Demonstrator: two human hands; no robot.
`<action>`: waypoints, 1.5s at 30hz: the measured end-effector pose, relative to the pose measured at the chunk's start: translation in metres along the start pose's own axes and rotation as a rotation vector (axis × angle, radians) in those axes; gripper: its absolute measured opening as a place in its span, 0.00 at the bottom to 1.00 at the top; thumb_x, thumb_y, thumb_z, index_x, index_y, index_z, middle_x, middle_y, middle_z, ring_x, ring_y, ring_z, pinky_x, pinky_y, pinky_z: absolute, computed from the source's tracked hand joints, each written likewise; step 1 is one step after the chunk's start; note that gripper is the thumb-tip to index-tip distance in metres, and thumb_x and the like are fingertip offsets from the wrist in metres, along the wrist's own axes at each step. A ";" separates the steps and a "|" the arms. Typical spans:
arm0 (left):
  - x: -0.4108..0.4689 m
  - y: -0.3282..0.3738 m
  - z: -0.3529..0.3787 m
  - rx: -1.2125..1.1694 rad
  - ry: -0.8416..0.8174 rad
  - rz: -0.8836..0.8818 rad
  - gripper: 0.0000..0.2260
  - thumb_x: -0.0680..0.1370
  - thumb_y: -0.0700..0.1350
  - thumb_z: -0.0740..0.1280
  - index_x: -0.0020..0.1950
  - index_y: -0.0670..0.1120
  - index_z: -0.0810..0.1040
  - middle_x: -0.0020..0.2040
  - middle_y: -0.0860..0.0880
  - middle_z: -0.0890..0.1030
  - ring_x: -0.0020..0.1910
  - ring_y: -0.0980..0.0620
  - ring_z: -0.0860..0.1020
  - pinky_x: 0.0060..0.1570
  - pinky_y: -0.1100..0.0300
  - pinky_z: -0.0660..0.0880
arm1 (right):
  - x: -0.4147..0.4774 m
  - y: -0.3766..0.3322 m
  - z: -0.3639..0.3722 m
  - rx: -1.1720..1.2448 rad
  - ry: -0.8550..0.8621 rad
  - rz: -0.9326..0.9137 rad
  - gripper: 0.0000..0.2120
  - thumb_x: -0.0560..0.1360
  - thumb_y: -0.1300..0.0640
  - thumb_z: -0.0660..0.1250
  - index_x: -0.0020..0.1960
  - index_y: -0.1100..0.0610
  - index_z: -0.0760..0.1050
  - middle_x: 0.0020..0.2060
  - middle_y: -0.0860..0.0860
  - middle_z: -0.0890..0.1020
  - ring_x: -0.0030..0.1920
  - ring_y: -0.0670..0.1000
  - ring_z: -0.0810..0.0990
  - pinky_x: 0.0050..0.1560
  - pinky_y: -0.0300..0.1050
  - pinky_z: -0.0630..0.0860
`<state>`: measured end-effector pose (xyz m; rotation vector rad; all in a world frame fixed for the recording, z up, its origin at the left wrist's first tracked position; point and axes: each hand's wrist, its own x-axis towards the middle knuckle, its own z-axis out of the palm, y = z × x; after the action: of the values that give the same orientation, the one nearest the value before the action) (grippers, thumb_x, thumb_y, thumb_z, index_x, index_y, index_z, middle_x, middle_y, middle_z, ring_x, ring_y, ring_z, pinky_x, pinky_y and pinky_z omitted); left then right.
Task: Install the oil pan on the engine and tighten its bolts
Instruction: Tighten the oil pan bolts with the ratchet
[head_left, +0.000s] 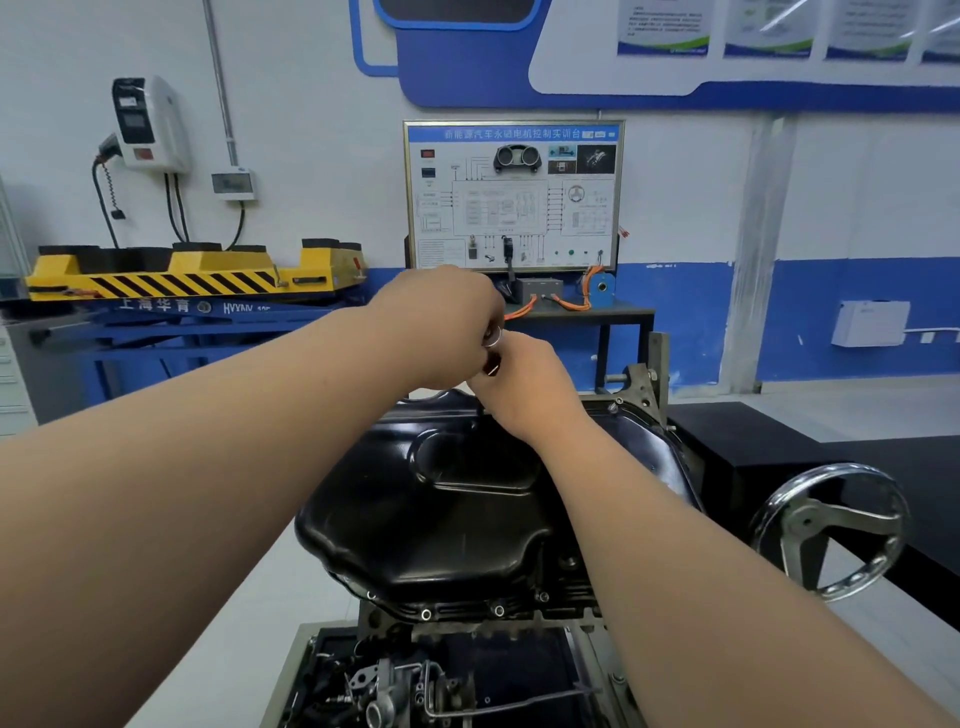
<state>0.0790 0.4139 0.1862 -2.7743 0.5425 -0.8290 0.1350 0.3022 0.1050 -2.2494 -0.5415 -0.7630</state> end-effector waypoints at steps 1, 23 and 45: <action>-0.001 0.000 -0.001 0.042 0.010 0.040 0.11 0.75 0.44 0.64 0.56 0.54 0.78 0.48 0.52 0.80 0.49 0.48 0.75 0.47 0.56 0.69 | 0.000 0.000 0.001 0.002 -0.008 -0.006 0.06 0.73 0.54 0.64 0.37 0.51 0.72 0.36 0.47 0.78 0.36 0.47 0.75 0.32 0.41 0.70; 0.000 -0.004 0.002 0.106 0.091 0.037 0.10 0.77 0.47 0.62 0.58 0.54 0.75 0.47 0.52 0.79 0.51 0.47 0.75 0.57 0.54 0.64 | 0.001 0.002 0.002 0.034 -0.010 0.009 0.02 0.74 0.55 0.64 0.43 0.51 0.75 0.39 0.47 0.80 0.40 0.49 0.78 0.38 0.45 0.76; -0.005 0.003 0.009 0.114 0.110 -0.077 0.18 0.73 0.63 0.61 0.35 0.49 0.69 0.31 0.52 0.69 0.32 0.53 0.69 0.31 0.60 0.57 | 0.003 0.002 -0.001 0.044 -0.054 0.048 0.12 0.72 0.62 0.60 0.34 0.47 0.68 0.32 0.43 0.75 0.33 0.47 0.73 0.29 0.37 0.66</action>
<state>0.0796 0.4138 0.1757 -2.6730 0.3947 -1.0014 0.1377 0.3000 0.1065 -2.2395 -0.5225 -0.6617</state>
